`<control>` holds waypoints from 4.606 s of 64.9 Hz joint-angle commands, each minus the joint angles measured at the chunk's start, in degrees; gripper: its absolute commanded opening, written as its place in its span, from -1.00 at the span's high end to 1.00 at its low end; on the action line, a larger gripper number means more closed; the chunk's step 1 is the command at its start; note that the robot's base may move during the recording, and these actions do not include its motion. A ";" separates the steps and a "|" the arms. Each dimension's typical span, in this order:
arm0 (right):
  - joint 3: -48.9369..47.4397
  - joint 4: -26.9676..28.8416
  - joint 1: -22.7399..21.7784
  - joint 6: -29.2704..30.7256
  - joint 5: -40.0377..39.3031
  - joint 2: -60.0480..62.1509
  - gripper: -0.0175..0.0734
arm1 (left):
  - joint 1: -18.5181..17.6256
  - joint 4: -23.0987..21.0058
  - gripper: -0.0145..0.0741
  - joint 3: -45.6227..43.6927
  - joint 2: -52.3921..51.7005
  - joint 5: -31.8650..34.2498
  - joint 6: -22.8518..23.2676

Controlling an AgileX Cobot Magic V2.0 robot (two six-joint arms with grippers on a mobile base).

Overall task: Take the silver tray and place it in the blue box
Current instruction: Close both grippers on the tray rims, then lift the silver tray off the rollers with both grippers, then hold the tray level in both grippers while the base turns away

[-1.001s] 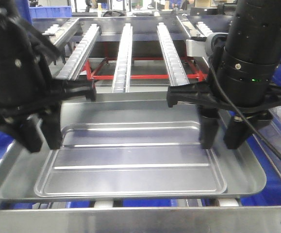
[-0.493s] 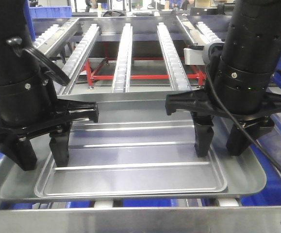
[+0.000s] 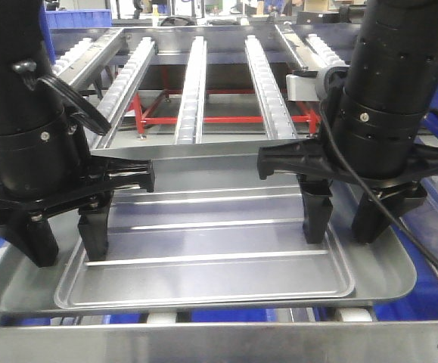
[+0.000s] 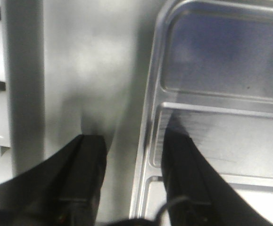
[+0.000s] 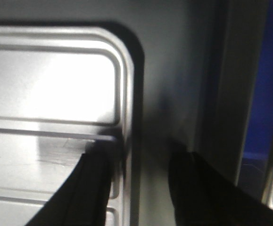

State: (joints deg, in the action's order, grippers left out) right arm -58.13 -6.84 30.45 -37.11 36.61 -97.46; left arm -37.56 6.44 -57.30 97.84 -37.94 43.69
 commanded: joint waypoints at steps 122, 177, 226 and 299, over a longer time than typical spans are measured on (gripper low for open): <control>10.34 -15.20 21.26 -29.97 10.91 27.52 0.50 | -19.44 11.33 0.91 5.81 -28.46 -17.27 24.19; 10.34 -15.20 21.21 -29.98 12.15 27.47 0.51 | -19.44 11.09 0.91 5.81 -28.55 -17.49 18.31; 10.34 -15.20 21.21 -29.98 12.17 27.47 0.51 | -19.44 11.09 0.91 5.81 -28.55 -17.04 18.31; 10.34 -15.20 21.21 -29.98 12.24 27.47 0.51 | -19.44 11.09 0.91 5.81 -28.55 -17.04 18.31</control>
State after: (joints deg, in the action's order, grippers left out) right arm -46.66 -19.42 51.82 -67.23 47.83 -71.61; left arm -56.69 15.52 -50.15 70.72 -54.63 61.50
